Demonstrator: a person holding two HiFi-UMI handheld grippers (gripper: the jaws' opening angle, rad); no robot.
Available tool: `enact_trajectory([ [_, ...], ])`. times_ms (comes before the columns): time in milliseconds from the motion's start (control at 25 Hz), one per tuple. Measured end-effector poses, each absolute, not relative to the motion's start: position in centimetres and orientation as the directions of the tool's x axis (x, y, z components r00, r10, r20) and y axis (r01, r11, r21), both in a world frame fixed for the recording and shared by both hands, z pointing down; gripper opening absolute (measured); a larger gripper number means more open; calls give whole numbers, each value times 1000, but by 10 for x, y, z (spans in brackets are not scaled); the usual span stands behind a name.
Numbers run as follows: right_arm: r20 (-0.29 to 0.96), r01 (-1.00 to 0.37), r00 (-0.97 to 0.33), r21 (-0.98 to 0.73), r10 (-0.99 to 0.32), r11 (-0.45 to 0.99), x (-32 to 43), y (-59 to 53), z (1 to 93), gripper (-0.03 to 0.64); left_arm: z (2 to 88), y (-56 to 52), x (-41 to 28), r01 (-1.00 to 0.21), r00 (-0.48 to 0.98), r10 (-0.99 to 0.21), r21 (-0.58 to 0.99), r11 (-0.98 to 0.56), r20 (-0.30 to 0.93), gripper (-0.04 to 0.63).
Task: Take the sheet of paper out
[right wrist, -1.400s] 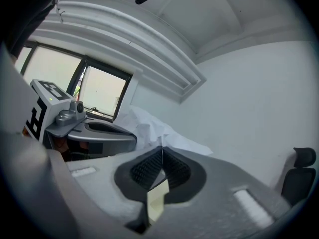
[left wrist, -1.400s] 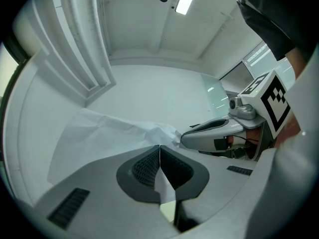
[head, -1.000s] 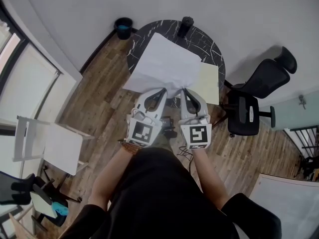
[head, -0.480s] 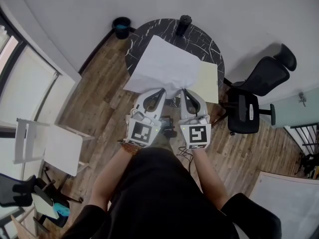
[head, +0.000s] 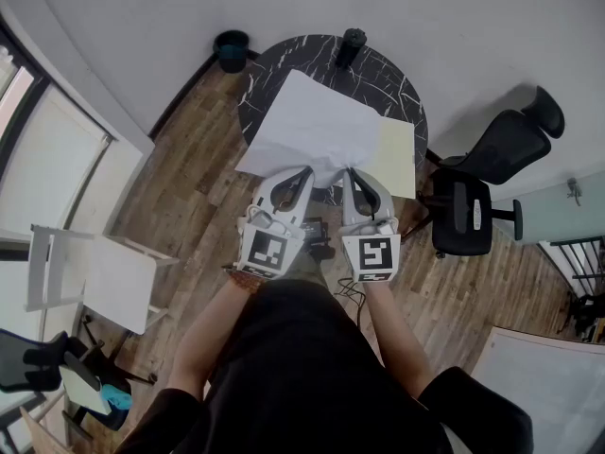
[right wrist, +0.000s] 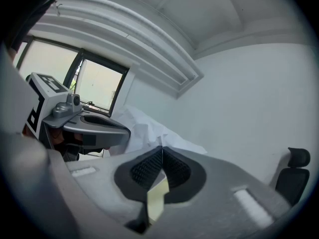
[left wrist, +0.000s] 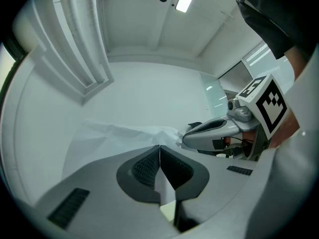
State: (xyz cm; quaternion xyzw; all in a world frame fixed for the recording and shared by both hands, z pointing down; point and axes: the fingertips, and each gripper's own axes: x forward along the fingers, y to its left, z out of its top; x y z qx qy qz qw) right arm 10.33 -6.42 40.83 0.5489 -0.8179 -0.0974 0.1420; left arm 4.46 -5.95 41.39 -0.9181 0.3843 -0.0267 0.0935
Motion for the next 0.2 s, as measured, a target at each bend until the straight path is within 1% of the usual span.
enact_trajectory([
  [200, 135, -870, -355, 315, -925, 380, 101, -70, 409, -2, 415, -64, 42, -703, 701, -713, -189, -686, -22, 2],
])
